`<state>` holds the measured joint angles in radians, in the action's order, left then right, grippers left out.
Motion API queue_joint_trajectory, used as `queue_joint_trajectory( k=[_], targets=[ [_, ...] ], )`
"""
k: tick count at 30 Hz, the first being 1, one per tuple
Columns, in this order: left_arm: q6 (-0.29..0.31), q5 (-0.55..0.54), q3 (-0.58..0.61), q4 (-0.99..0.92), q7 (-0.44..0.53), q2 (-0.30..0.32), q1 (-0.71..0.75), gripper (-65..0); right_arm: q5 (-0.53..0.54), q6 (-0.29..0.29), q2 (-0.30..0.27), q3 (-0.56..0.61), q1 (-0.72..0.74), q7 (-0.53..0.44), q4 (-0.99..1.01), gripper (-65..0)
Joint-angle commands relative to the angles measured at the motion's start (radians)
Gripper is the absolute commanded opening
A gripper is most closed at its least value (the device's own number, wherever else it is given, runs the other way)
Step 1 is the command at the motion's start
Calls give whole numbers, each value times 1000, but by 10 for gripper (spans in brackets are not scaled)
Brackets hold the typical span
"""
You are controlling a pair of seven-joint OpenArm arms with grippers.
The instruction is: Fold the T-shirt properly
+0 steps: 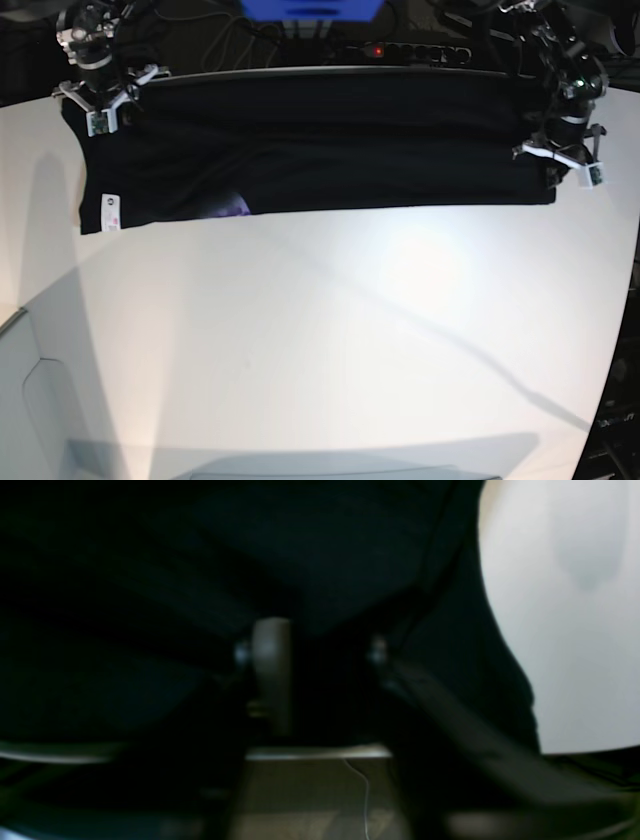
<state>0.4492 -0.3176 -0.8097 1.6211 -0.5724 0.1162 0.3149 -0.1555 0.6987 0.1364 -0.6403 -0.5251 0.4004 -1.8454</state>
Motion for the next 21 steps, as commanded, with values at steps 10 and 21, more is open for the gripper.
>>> queue_joint_trajectory(
  k=[10, 21],
  targets=[
    [-2, -7, -7, 14, 27, 17, -4, -650, 9, -1, 9, 0, -68, -13, -185, -650],
    [-2, -5, -6, 14, 27, 17, -6, -650, 9, -1, 12, 3, -186, -16, -187, -650]
  ],
)
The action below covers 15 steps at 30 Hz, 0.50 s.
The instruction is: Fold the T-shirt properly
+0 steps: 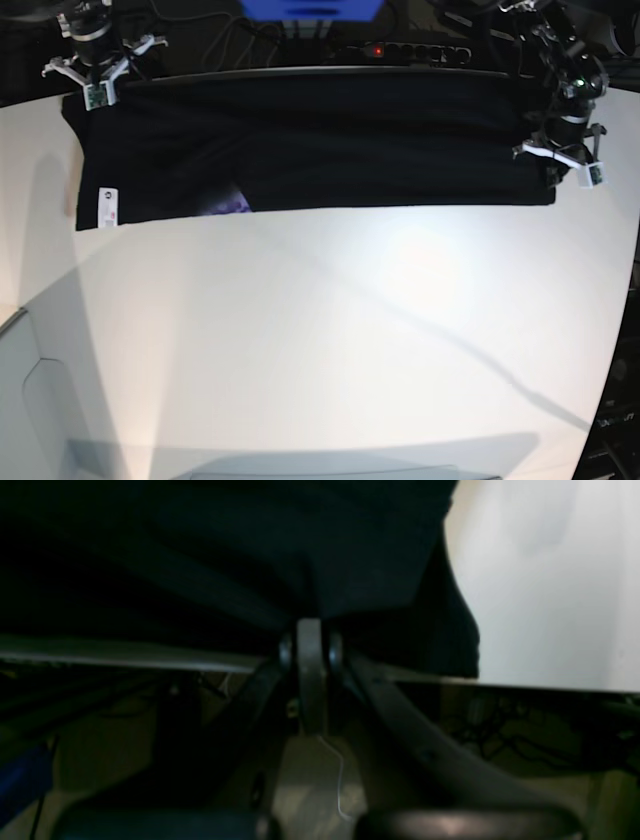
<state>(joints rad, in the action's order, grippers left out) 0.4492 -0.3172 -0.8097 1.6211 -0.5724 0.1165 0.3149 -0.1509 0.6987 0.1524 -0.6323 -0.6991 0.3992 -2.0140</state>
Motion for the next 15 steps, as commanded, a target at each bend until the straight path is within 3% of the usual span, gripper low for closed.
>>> queue_joint_trajectory(
  k=[1, 13, 15],
  targets=[
    [-2, -6, -6, 14, 27, 16, -6, -650, 4, -1, -6, -5, -23, -19, -18, -650],
    [-2, -6, -6, 14, 27, 18, -7, -650, 4, -1, -12, -4, -67, -23, -21, -650],
    [-2, -6, -6, 14, 27, 18, -7, -650, 4, -1, -33, -1, -64, -23, -18, -650]
  ],
)
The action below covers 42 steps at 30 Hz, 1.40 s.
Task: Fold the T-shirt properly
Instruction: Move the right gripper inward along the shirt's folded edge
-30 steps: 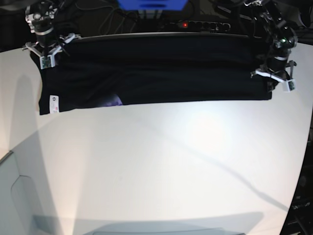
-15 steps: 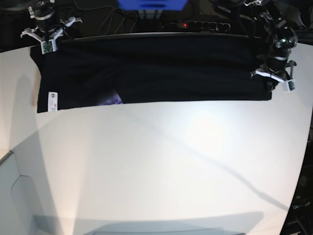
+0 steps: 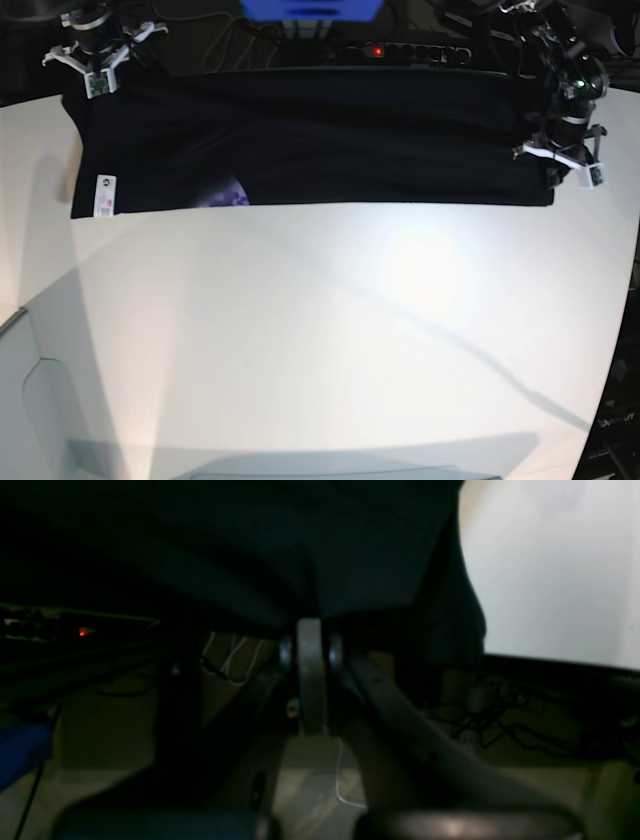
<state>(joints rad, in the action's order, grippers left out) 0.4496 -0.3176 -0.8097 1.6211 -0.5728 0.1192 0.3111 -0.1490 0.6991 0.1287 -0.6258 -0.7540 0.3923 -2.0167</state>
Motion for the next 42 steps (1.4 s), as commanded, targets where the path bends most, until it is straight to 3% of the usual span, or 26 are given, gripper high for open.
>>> queue_joint_trajectory(
  k=[1, 11, 22, 31, 35, 42],
  targets=[
    [-2, -5, -6, 14, 27, 15, -3, -650, 2, -1, -18, -3, -6, -16, -16, -650],
    [-2, -4, -6, 12, 27, 15, 1, -650, 2, -1, -21, -44, 152, -5, -9, -650],
    [-2, -2, -7, 11, 27, 15, 9, -650, 1, -1, -42, -36, 175, -5, 130, -644],
    [-2, -2, -7, 11, 27, 15, 7, -650, 2, -1, -90, -44, 138, -5, 119, -382],
    [-2, -2, -7, 11, 27, 15, 7, -650, 6, -1, -82, -76, 146, -5, 78, -359],
    [-2, -1, -7, 11, 27, 14, 7, -650, 6, -1, -21, -167, 241, -5, 32, -359]
  ],
)
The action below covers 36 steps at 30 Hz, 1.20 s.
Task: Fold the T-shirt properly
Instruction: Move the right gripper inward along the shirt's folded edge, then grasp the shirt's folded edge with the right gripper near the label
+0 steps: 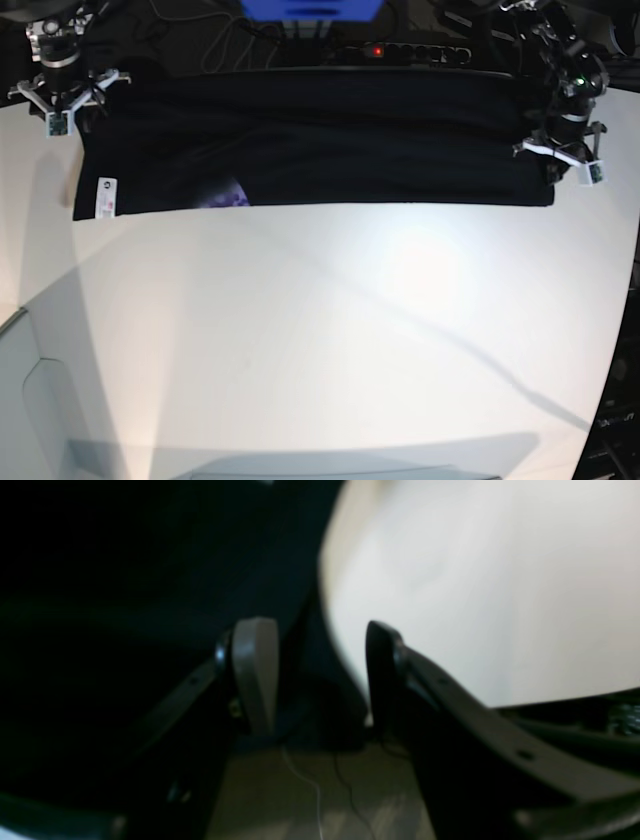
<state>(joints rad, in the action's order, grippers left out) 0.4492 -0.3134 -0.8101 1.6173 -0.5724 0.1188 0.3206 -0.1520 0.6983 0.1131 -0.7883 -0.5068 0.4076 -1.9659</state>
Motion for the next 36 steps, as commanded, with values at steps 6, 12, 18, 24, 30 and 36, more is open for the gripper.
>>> queue_joint_trajectory(
  k=[6, 12, 18, 24, 30, 36],
  targets=[
    [-2, -5, -7, 15, 27, 14, -2, -650, 9, 0, 0, 40, 26, -20, -23, -357],
    [-2, -5, -7, 15, 27, 14, -2, -650, 9, 0, -6, 215, -6, -20, -19, -356],
    [-2, -5, -7, 13, 27, 14, -2, -650, 5, 0, -17, 338, -11, -20, -20, -355],
    [-2, -5, -7, 13, 27, 14, -2, -650, 5, 0, -22, 387, 12, -20, -16, -355],
    [-2, -5, -7, 13, 27, 14, -2, -650, 5, 0, -23, 392, 38, -20, 15, -355],
    [-2, -5, -7, 13, 27, 14, -2, -650, 5, 0, -43, 392, 46, -20, 83, -358]
  ],
)
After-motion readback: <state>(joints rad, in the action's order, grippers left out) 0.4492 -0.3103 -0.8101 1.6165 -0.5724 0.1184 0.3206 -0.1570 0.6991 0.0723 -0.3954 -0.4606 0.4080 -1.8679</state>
